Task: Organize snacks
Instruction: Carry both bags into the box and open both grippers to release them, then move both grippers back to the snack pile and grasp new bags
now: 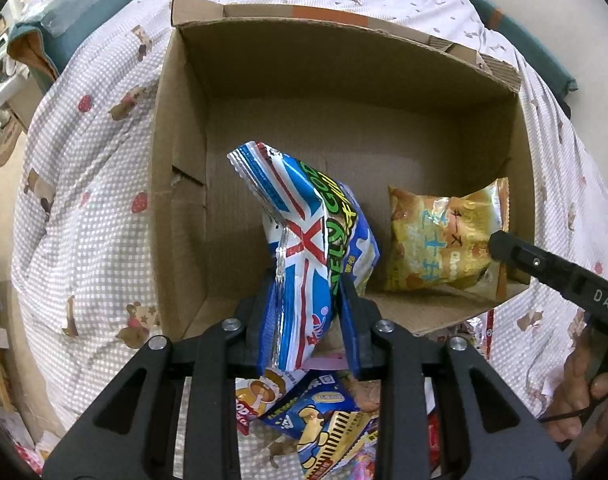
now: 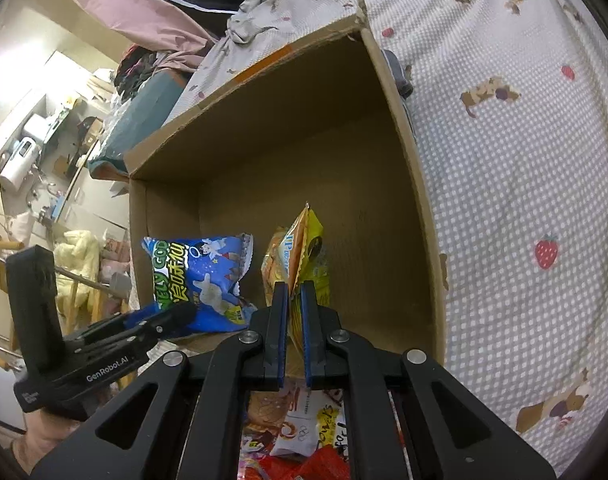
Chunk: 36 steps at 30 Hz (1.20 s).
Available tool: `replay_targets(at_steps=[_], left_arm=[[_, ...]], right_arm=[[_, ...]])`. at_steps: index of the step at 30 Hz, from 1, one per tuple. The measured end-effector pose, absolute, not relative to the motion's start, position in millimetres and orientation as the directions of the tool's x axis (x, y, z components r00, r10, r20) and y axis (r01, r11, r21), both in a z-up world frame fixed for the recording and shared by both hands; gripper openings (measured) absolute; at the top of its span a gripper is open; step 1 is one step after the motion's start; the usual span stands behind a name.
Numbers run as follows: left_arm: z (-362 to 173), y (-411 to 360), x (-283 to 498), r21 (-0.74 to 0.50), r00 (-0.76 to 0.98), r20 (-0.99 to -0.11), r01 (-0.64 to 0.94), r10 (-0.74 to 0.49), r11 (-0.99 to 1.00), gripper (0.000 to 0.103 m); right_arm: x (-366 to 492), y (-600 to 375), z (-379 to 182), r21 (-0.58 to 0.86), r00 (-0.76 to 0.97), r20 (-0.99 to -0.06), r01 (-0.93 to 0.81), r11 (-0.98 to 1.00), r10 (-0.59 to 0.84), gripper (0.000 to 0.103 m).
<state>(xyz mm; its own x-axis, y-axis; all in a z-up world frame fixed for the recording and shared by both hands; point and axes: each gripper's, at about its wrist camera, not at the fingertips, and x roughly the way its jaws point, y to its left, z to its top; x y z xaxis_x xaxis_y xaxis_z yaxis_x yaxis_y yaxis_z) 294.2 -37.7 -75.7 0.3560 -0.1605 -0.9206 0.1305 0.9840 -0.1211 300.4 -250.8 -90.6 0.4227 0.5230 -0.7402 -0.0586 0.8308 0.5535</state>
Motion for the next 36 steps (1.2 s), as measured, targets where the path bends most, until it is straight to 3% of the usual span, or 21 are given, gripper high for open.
replay_targets(at_steps=[12, 17, 19, 23, 28, 30, 32, 33, 36], left_arm=[[-70, -34, 293, -0.089, 0.373, -0.919, 0.12, -0.128, 0.989, 0.027], [-62, -33, 290, -0.089, 0.389, -0.912, 0.121, -0.129, 0.989, 0.031], [-55, -34, 286, -0.071, 0.418, -0.9, 0.135, -0.121, 0.988, 0.04], [-37, -32, 279, -0.024, 0.486, -0.87, 0.127, -0.083, 0.992, 0.045], [-19, -22, 272, -0.063, 0.542, -0.834, 0.091, -0.102, 0.994, 0.082], [-17, -19, 270, -0.065, 0.551, -0.828, 0.092, -0.105, 0.994, 0.085], [-18, -20, 268, -0.048, 0.549, -0.83, 0.101, -0.097, 0.994, 0.085], [-19, -20, 267, -0.041, 0.549, -0.831, 0.104, -0.092, 0.994, 0.085], [-19, -17, 263, -0.046, 0.547, -0.832, 0.1, -0.093, 0.994, 0.085]], right_arm=[[301, -252, -91, 0.517, 0.444, -0.751, -0.067, 0.853, 0.489, 0.006], [298, -255, -86, 0.508, 0.46, -0.746, -0.074, 0.858, 0.482, 0.01], [297, -255, -82, 0.5, 0.467, -0.744, -0.083, 0.862, 0.477, 0.011], [292, -255, -65, 0.46, 0.507, -0.734, -0.12, 0.88, 0.453, 0.011], [282, -254, -39, 0.387, 0.575, -0.705, -0.179, 0.905, 0.415, 0.014], [280, -254, -38, 0.382, 0.576, -0.706, -0.181, 0.906, 0.412, 0.027], [280, -257, -38, 0.392, 0.579, -0.703, -0.17, 0.904, 0.413, 0.078], [277, -260, -37, 0.399, 0.592, -0.693, -0.161, 0.903, 0.412, 0.086], [274, -258, -32, 0.382, 0.599, -0.691, -0.173, 0.908, 0.405, 0.088]])
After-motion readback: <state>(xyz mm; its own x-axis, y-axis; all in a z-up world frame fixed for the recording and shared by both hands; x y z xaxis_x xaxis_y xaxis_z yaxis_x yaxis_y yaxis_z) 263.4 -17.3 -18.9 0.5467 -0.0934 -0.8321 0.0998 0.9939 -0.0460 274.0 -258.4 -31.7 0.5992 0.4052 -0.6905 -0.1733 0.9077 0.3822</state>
